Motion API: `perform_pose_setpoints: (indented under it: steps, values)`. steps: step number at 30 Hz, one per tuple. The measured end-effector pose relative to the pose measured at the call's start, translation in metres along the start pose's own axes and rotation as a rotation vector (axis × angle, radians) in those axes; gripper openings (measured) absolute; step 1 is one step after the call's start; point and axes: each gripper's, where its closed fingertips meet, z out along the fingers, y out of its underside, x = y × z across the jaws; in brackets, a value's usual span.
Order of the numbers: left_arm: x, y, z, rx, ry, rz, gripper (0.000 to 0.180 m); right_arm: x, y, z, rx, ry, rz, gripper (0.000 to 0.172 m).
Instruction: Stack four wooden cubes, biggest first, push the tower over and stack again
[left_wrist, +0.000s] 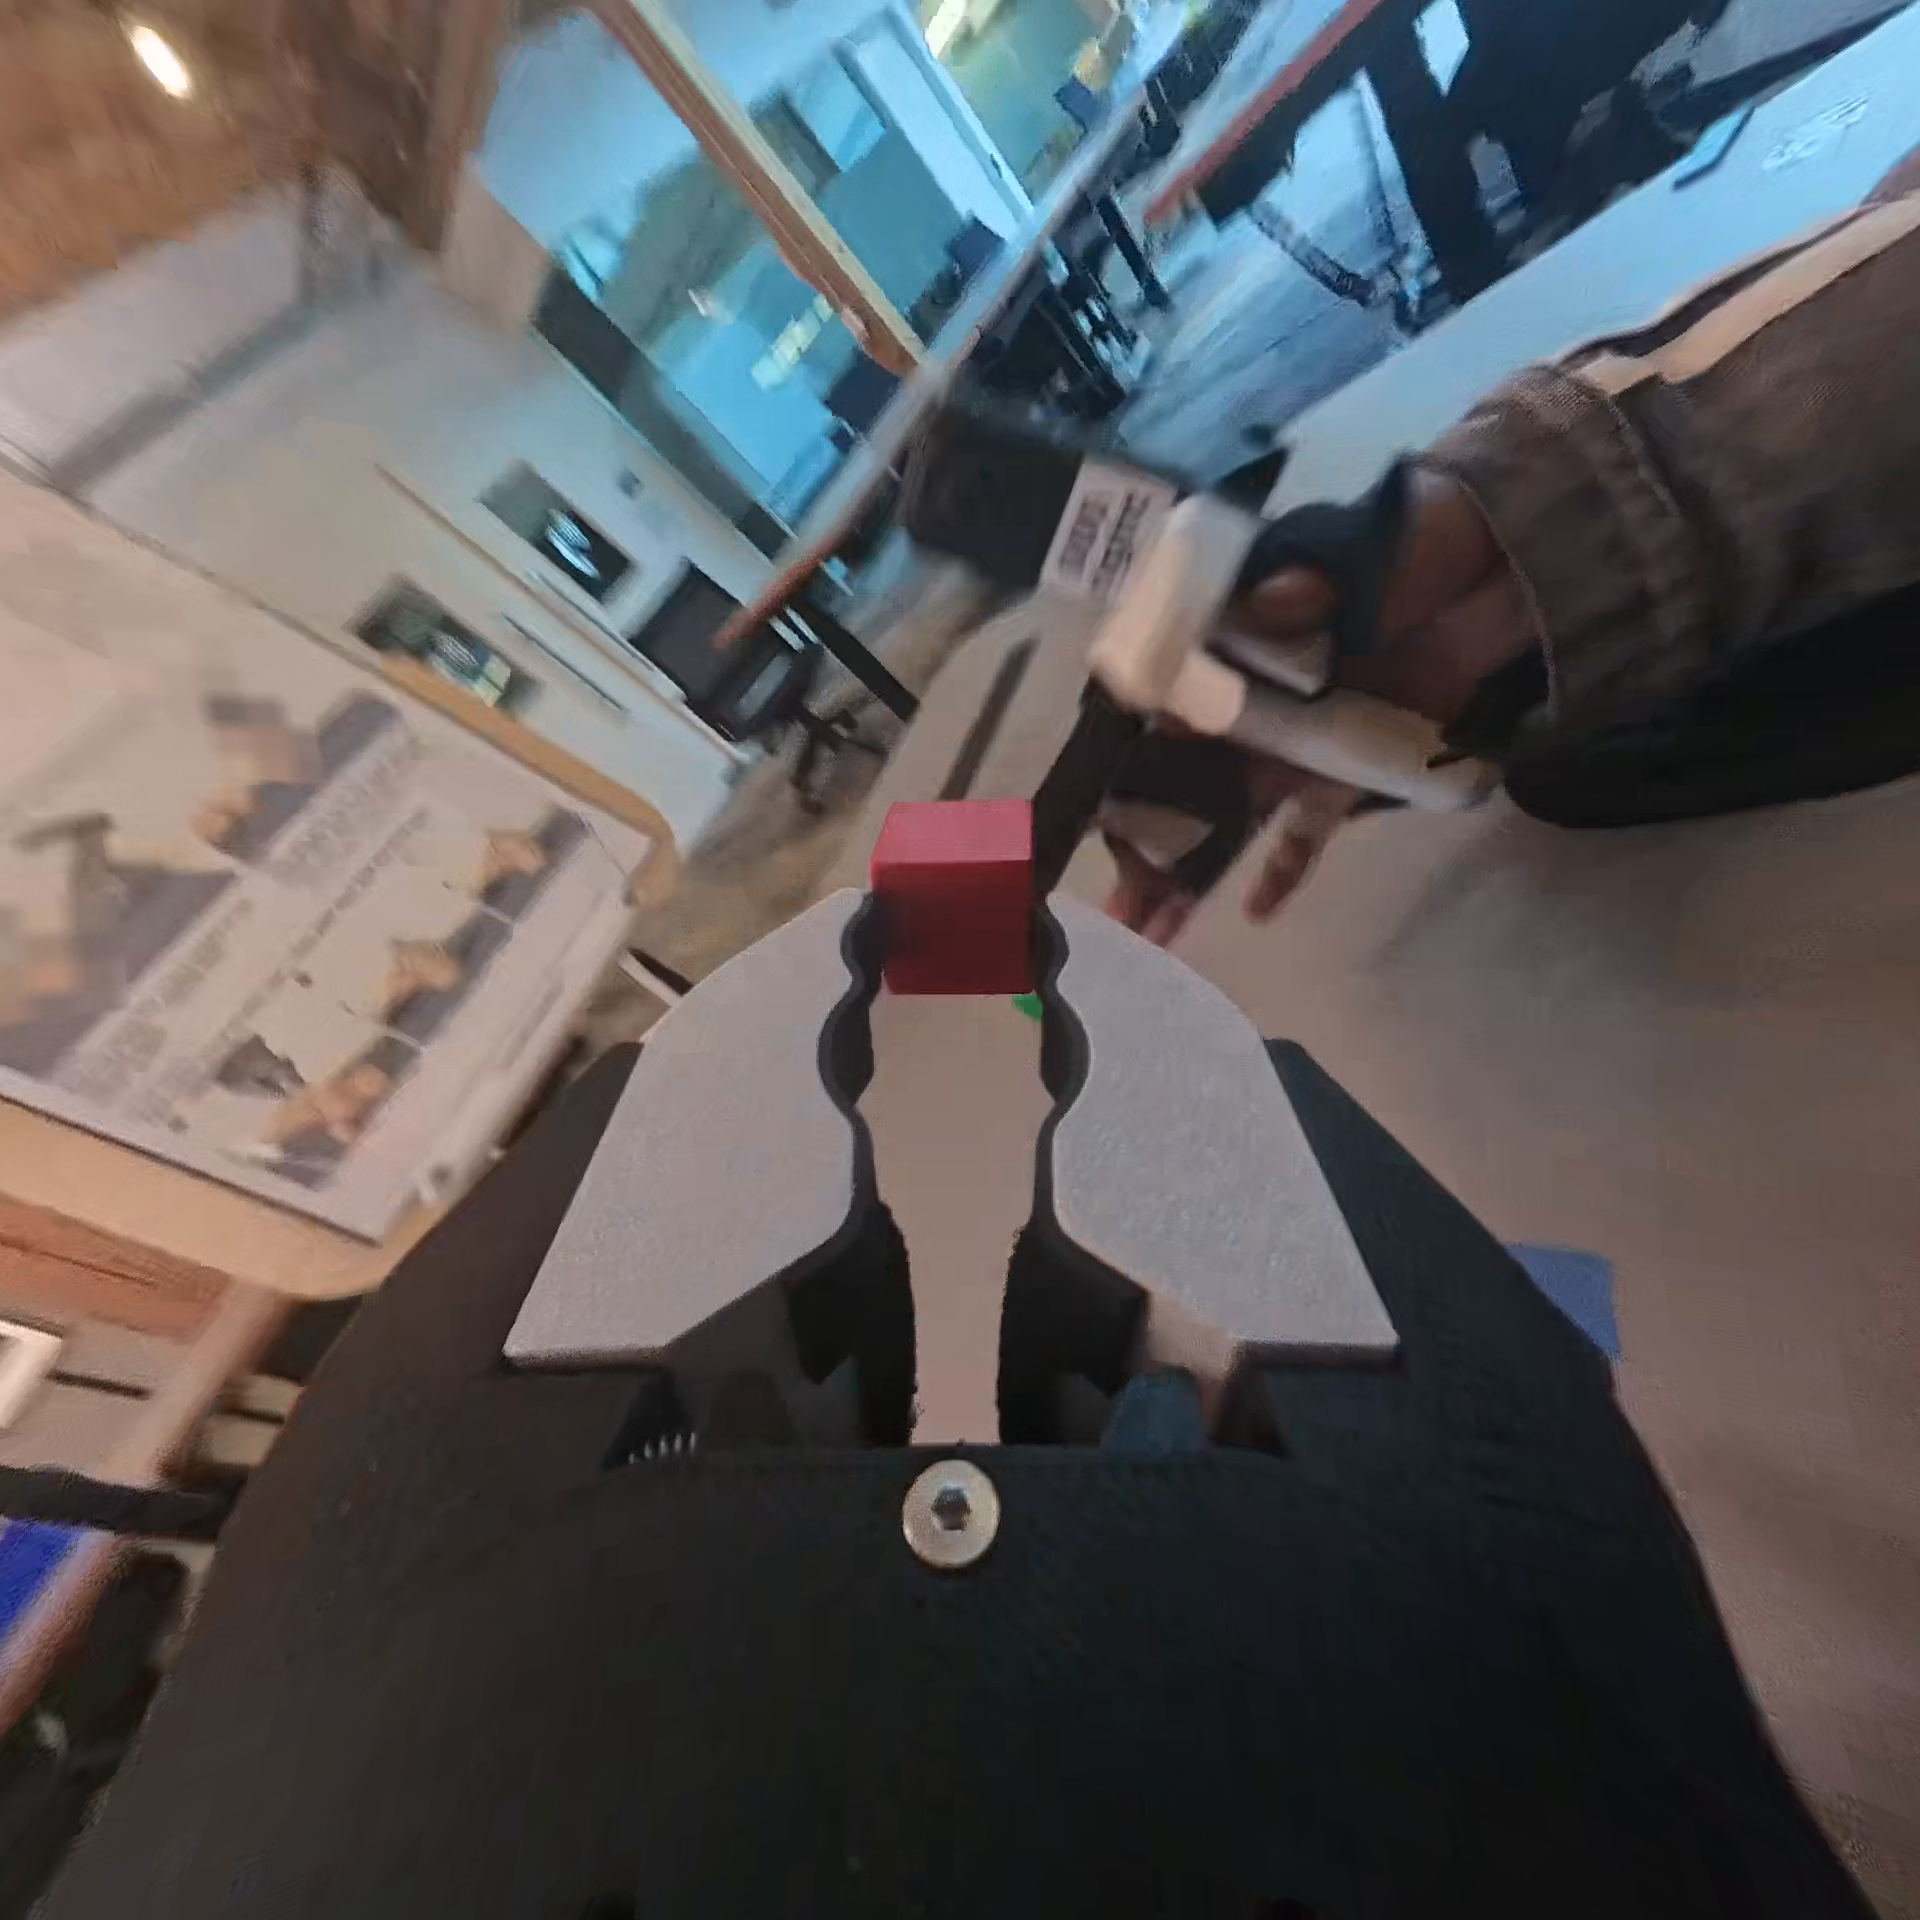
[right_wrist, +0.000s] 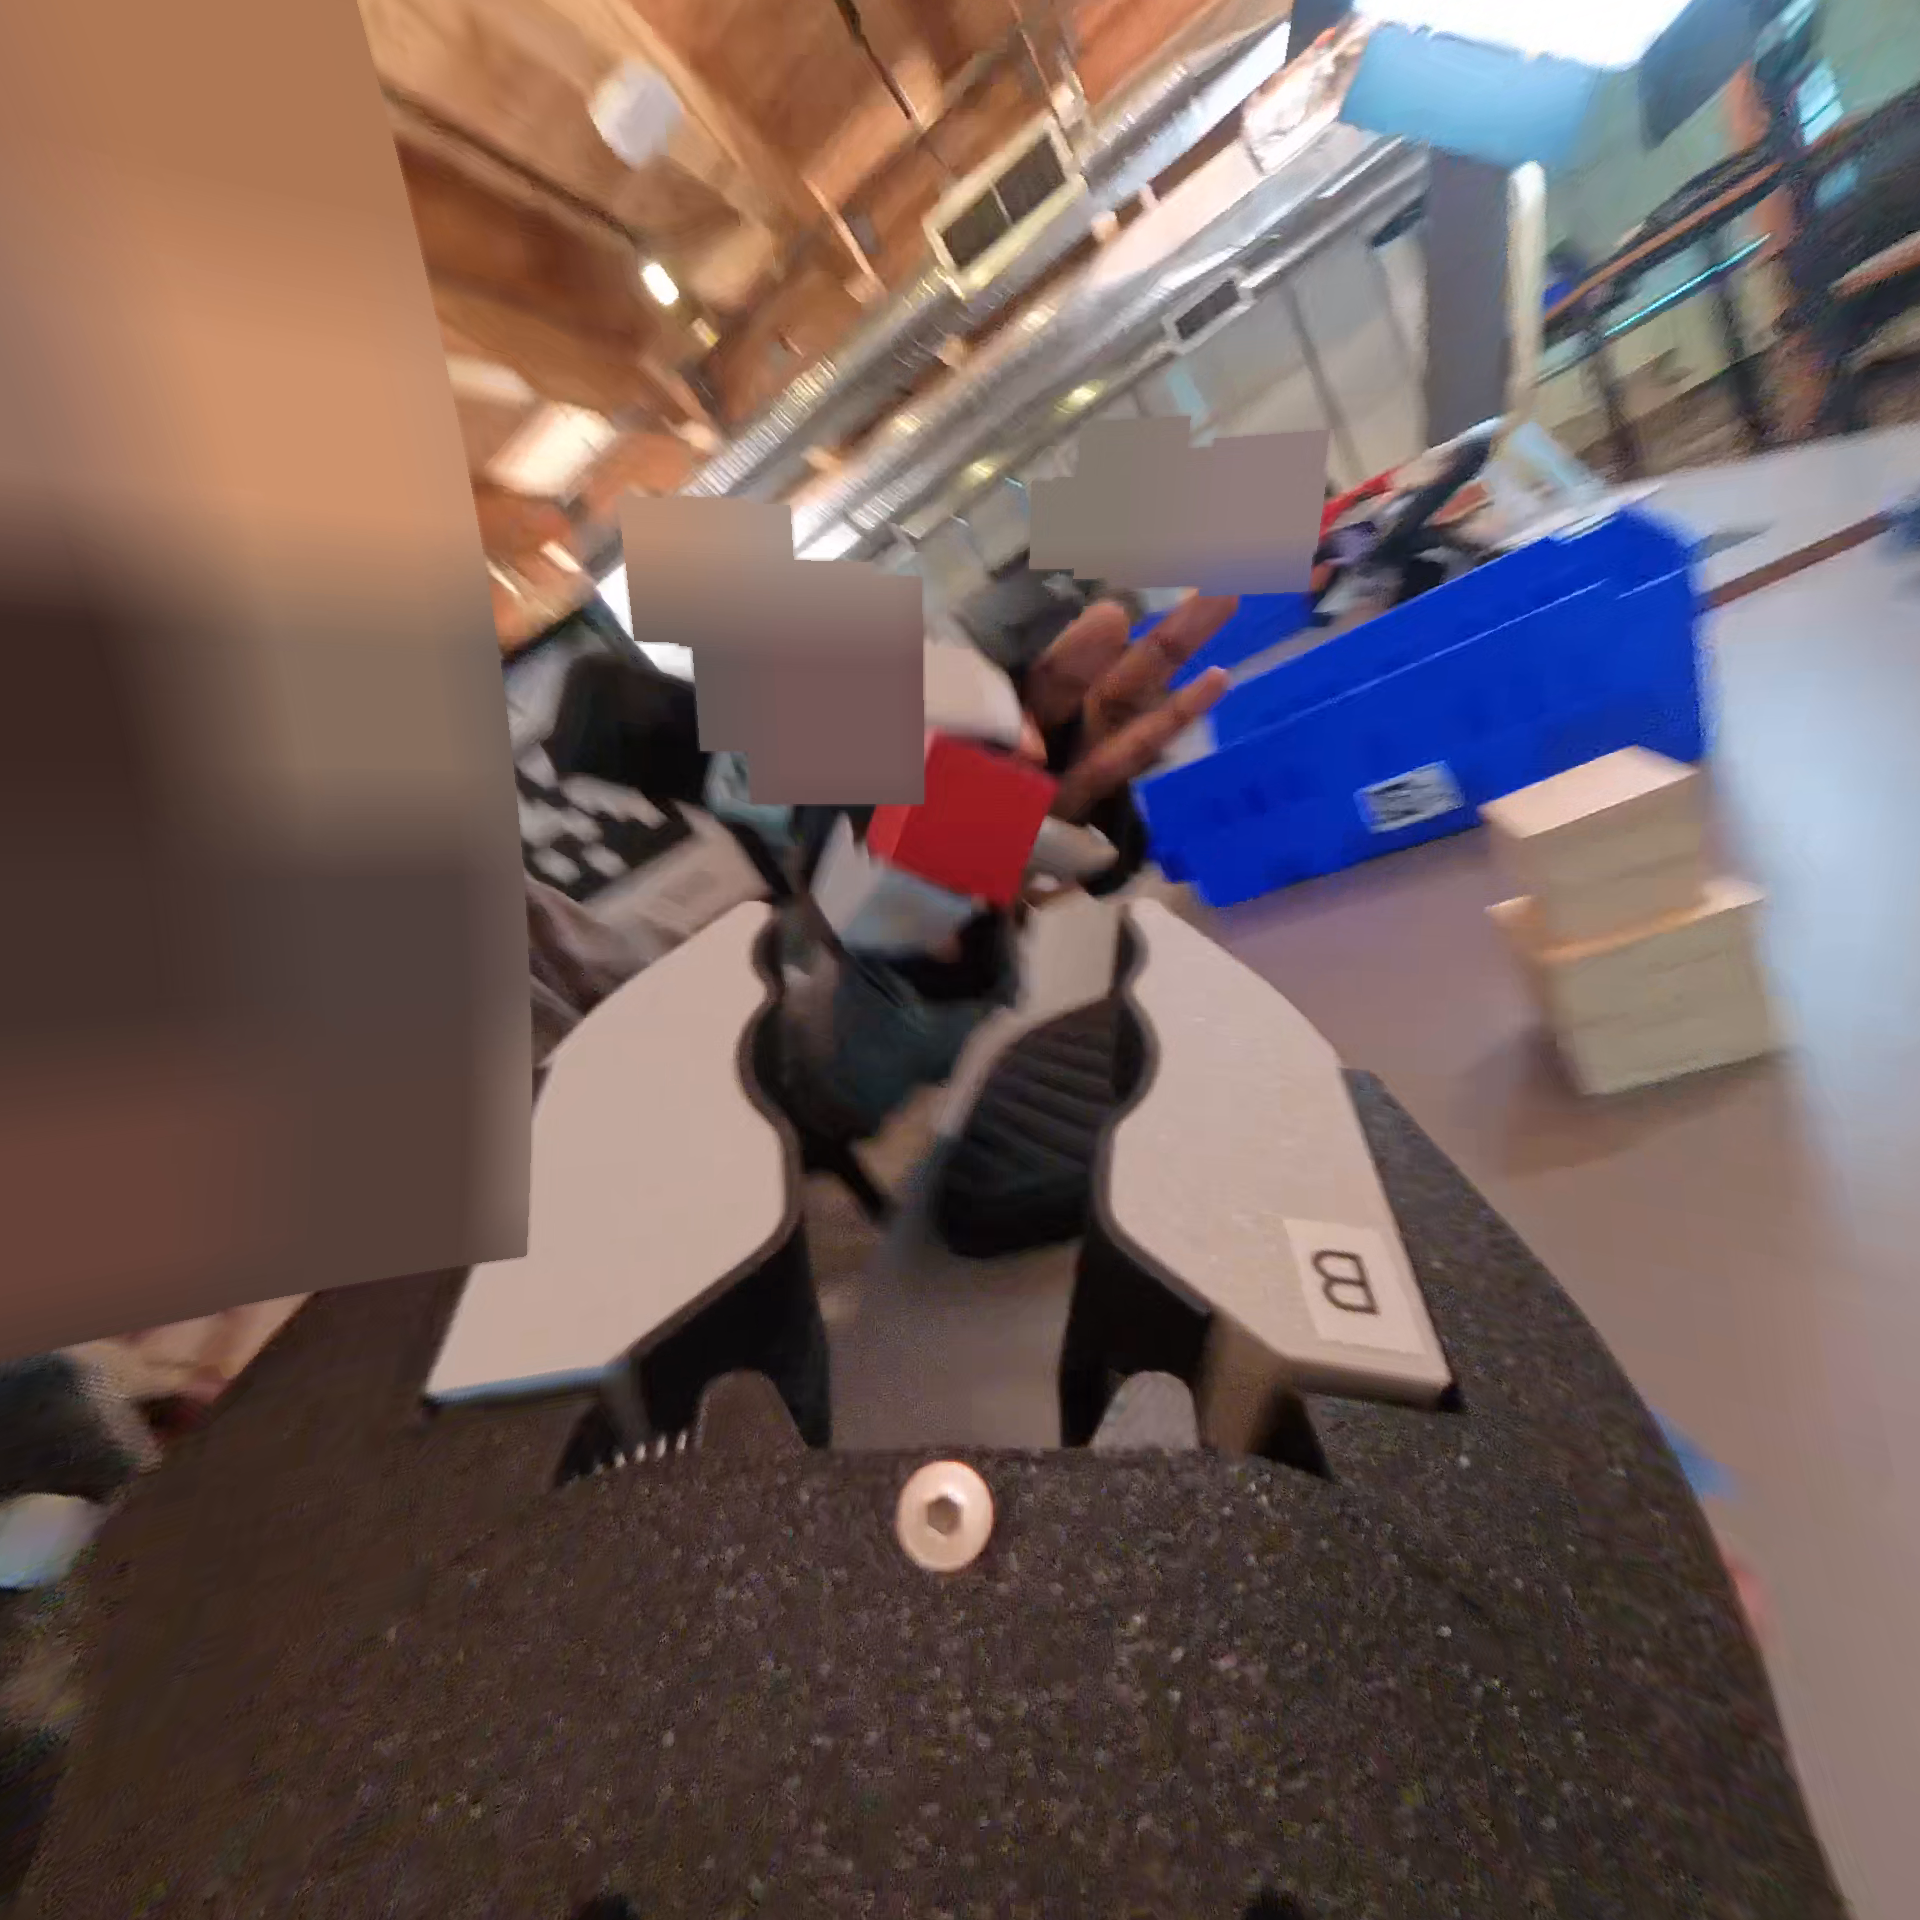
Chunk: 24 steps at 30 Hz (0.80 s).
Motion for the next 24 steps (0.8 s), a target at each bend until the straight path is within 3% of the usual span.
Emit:
perform_pose_setpoints:
  steps: [1, 5, 8, 11, 16, 24]
  values:
    - [-0.012, 0.008, -0.005, -0.055, 0.040, -0.050, 0.028, 0.007, 0.002, -0.003, -0.039, 0.072, -0.116, 0.074]
    - [-0.049, 0.072, -0.030, -0.430, 0.337, -0.132, 0.028, 0.027, 0.014, -0.011, -0.165, 0.256, -0.498, 0.107]
    - [-0.070, 0.119, -0.046, -0.680, 0.557, -0.113, 0.028, 0.028, 0.034, -0.005, -0.232, 0.239, -0.584, 0.123]
    - [-0.082, 0.158, -0.056, -0.908, 0.687, -0.028, 0.028, 0.037, 0.049, -0.004, -0.317, 0.264, -0.604, 0.125]
    - [-0.074, 0.178, -0.050, -1.021, 0.813, -0.015, 0.028, 0.052, 0.044, -0.009, -0.289, 0.360, -0.627, 0.126]
    - [-0.069, 0.188, -0.047, -1.052, 0.846, -0.052, 0.028, 0.057, 0.038, -0.015, -0.275, 0.404, -0.631, 0.125]
